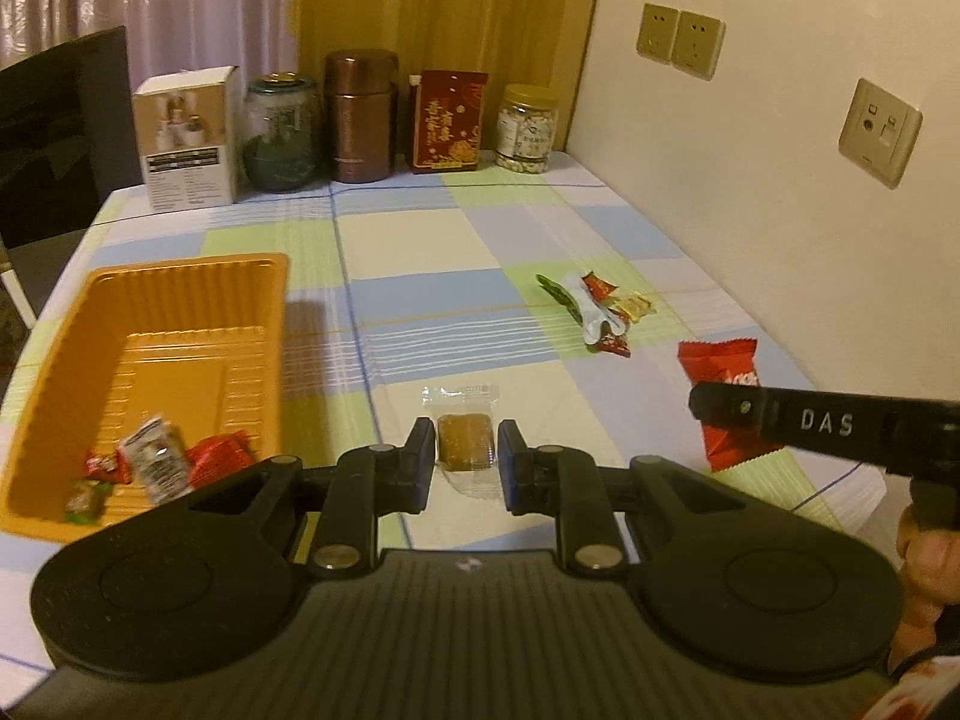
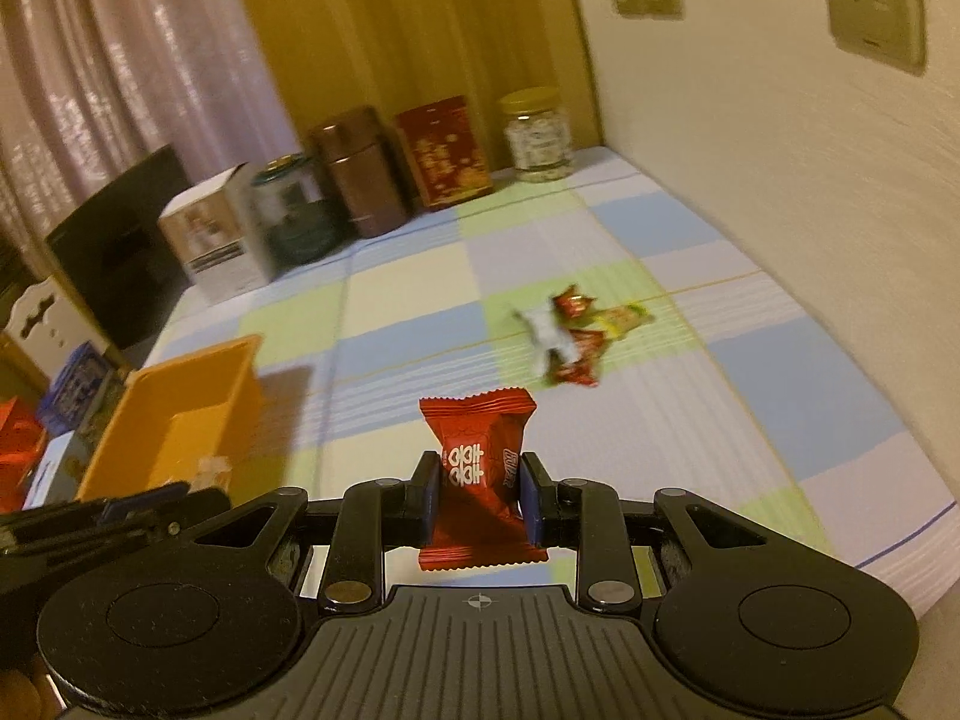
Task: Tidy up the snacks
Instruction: 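Carry the red candy and the clear packet over the orange tray with both tools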
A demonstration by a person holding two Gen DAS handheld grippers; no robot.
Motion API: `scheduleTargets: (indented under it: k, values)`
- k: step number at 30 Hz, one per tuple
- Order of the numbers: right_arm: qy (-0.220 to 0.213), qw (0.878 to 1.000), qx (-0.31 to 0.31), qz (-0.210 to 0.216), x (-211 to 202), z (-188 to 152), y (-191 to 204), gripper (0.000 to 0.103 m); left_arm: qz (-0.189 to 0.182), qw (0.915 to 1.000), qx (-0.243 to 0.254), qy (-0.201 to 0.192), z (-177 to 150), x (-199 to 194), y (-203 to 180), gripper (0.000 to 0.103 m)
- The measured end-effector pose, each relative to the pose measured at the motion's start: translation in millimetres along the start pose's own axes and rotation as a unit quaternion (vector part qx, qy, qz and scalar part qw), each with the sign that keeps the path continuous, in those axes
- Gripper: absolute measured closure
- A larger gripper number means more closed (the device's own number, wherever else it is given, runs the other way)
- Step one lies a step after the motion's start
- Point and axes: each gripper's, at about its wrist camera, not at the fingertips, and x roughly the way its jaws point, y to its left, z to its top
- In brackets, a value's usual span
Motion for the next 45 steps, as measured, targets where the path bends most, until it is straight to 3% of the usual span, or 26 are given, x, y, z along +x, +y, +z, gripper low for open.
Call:
scheduleTargets:
  k: [23, 45]
  values:
    - [0.012, 0.994, -0.079, 0.077, -1, -24, 108, 0.075, 0.070, 0.9965, -0.042, -0.016, -21, -68, 77, 0.083]
    - [0.028, 0.988, -0.118, 0.097, 17, -35, 154, 0.075, 0.089, 0.9935, -0.069, -0.015, -27, -79, 119, 0.083]
